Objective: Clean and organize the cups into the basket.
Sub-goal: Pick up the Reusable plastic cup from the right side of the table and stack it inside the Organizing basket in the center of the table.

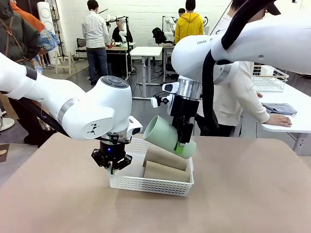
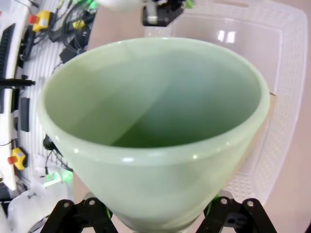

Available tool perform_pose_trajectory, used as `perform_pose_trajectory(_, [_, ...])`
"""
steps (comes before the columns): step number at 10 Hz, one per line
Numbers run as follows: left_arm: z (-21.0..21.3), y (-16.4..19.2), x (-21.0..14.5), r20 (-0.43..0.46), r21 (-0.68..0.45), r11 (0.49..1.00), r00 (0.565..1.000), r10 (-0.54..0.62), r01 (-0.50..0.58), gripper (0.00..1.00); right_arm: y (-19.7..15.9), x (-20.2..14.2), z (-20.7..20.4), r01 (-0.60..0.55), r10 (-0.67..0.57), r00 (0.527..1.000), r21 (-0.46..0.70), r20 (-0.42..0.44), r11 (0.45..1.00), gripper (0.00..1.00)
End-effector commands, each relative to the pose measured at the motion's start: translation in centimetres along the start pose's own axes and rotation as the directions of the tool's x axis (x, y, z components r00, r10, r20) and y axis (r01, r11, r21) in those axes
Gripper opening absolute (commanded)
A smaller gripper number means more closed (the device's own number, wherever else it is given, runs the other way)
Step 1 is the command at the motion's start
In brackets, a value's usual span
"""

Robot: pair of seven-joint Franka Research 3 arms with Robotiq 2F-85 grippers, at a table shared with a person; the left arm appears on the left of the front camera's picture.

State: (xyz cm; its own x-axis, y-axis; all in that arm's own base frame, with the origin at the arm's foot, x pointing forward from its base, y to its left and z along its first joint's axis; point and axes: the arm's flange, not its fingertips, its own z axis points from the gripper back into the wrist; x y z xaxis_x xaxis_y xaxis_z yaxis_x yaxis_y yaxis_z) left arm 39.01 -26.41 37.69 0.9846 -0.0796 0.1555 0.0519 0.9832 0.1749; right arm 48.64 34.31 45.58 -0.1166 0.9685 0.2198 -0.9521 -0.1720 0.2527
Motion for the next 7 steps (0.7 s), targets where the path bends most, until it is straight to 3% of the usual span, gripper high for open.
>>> perform_pose_trajectory(1, [-0.2,-0.1,-0.2,0.001,0.009,1.000,1.000,-0.005,0.005,0.02,-1.4,0.0,-0.9,0.035,-0.036,0.999,-0.063,-0.017,0.997,0.81])
perform_pose_trajectory(4, [-0.2,-0.1,-0.2,0.001,0.009,1.000,1.000,-0.005,0.005,0.02,-2.9,-0.3,-3.4,0.027,-0.027,1.000,-0.114,0.003,0.993,0.81])
perform_pose_trajectory(7, [-0.2,-0.1,-0.2,0.001,0.009,1.000,1.000,-0.005,0.005,0.02,-3.4,-1.1,-4.8,0.039,-0.037,0.999,-0.090,0.021,0.995,0.81])
